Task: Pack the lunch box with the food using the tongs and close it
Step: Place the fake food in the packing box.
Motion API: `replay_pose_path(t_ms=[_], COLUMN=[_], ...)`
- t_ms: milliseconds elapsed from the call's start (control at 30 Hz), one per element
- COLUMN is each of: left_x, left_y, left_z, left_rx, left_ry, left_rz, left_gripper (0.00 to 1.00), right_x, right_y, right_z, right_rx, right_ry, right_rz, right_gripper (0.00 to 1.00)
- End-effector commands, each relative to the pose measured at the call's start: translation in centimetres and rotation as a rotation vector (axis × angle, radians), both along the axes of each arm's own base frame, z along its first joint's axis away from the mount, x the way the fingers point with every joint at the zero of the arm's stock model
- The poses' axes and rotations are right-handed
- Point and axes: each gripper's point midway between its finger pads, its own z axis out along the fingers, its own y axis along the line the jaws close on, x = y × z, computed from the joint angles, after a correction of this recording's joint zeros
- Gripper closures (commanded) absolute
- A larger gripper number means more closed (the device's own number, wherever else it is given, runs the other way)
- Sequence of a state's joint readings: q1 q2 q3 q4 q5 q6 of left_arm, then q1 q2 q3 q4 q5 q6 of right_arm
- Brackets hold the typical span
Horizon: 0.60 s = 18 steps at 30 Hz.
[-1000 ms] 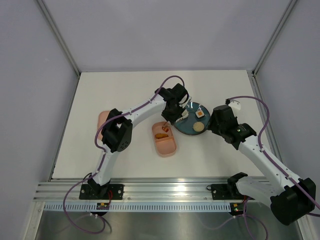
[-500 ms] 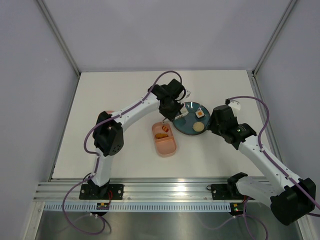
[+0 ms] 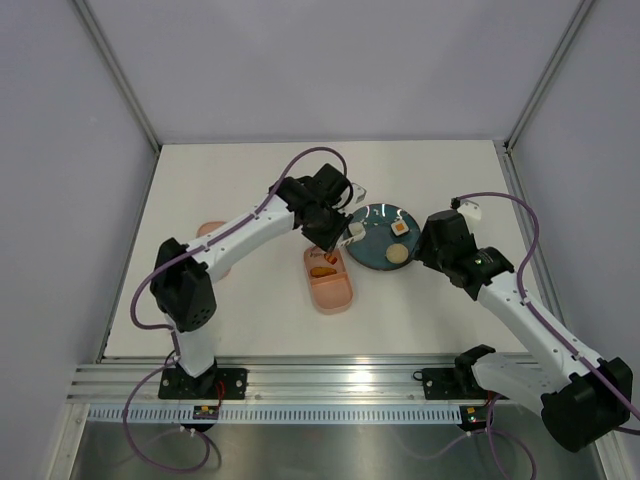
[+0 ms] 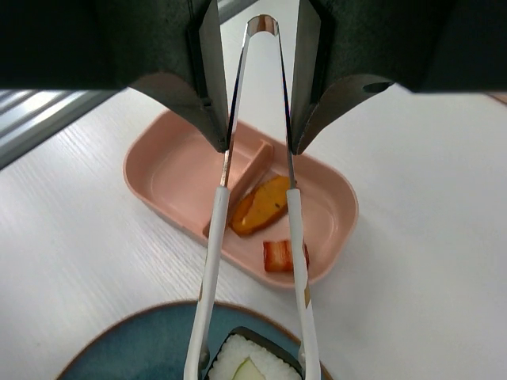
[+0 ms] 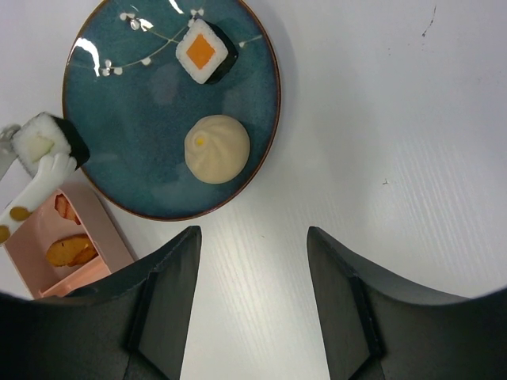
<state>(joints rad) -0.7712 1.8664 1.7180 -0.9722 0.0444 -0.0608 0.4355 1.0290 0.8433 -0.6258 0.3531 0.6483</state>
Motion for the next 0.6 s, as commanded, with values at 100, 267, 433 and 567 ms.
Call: replay_pose_path(t_ms=[100, 267, 433, 567], left_x=[-3.8, -6.9, -10.0, -11.6], left_y=[2.0, 4.3, 5.6, 6.4], left_z=[3.6, 3.9, 2.3, 0.9], left_rx=[-0.121, -0.137, -0.127, -0.108], left_ry=[-0.04, -0.034, -0.012, 0.006], left_rz=[0.003, 0.009, -0.019, -0.04], left_gripper=[1.0, 1.0, 1.0, 1.0], right_x=[1.0, 1.4, 1.7, 1.8], right_y=[0.3, 0.7, 1.0, 1.2], right_z=[2.2, 2.2, 2.2, 2.2], right_rx=[0.038, 0.045, 0.052, 0.06], right_ry=[-0.069, -0.063, -0.061, -0.059], right_rz=[-0.01, -0.001, 0.006, 0.009], right_gripper=[0.36, 0.36, 0.36, 0.36])
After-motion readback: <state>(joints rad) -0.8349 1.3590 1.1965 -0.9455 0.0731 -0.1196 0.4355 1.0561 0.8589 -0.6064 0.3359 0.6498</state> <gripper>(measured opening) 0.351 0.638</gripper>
